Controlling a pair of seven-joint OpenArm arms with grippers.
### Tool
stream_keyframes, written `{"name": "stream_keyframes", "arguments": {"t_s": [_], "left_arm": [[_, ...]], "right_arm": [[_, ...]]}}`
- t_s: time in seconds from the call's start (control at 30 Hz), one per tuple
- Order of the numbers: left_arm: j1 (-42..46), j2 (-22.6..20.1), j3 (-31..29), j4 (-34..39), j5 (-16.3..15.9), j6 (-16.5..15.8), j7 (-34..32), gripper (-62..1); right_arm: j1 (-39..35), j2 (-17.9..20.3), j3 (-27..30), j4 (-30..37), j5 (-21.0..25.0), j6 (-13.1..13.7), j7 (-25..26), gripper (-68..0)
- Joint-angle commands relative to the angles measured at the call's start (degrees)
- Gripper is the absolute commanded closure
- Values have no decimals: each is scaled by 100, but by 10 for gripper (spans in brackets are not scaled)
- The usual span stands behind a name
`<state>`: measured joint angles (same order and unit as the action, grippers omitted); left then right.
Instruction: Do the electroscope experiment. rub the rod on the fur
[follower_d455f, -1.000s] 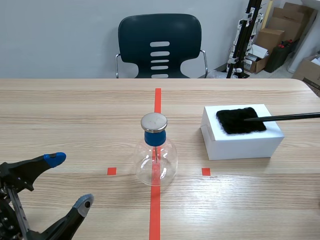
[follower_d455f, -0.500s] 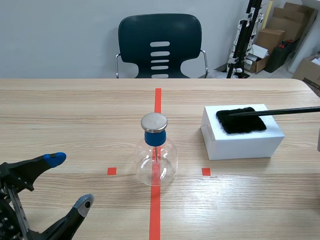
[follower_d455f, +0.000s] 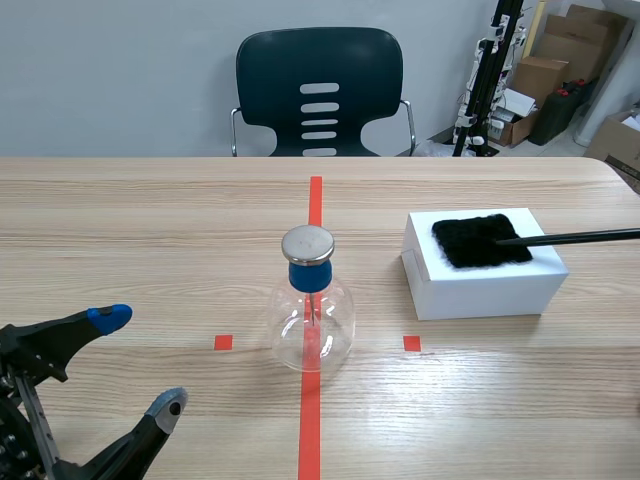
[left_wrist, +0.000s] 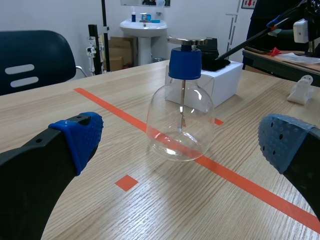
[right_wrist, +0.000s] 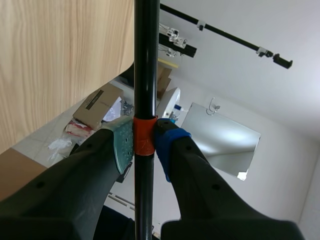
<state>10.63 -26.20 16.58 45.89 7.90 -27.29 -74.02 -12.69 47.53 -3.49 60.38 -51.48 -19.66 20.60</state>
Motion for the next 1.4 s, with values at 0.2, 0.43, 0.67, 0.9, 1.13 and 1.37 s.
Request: {"name": "stream_keyframes", "arguments": {"t_s": [0.2, 0.43, 0.67, 0.9, 1.13, 1.37], "left_arm": [[-15, -50, -42, 114, -59, -35, -101, -623], [-15, -50, -42, 114, -59, -35, -101, -623], [-15, -50, -42, 114, -59, -35, -98, -623], [-15, -50, -42, 114, -59, -35, -101, -623], [-15, -50, -42, 114, -59, -35, -101, -623], [-15, -50, -42, 114, -61, -35, -101, -623]], "right_arm": [[732, -629, -33, 98, -623, -39, -33, -4], [612, -485, -44, 96, -562, -28, -144, -4], [68, 155, -39, 96, -24, -26, -140, -4], [-146, 343, -39, 96, 90, -46, 68, -4], [131, -46, -39, 162, -356, -42, 81, -4], [608, -566, -42, 160, -859, 162, -20, -4]]}}
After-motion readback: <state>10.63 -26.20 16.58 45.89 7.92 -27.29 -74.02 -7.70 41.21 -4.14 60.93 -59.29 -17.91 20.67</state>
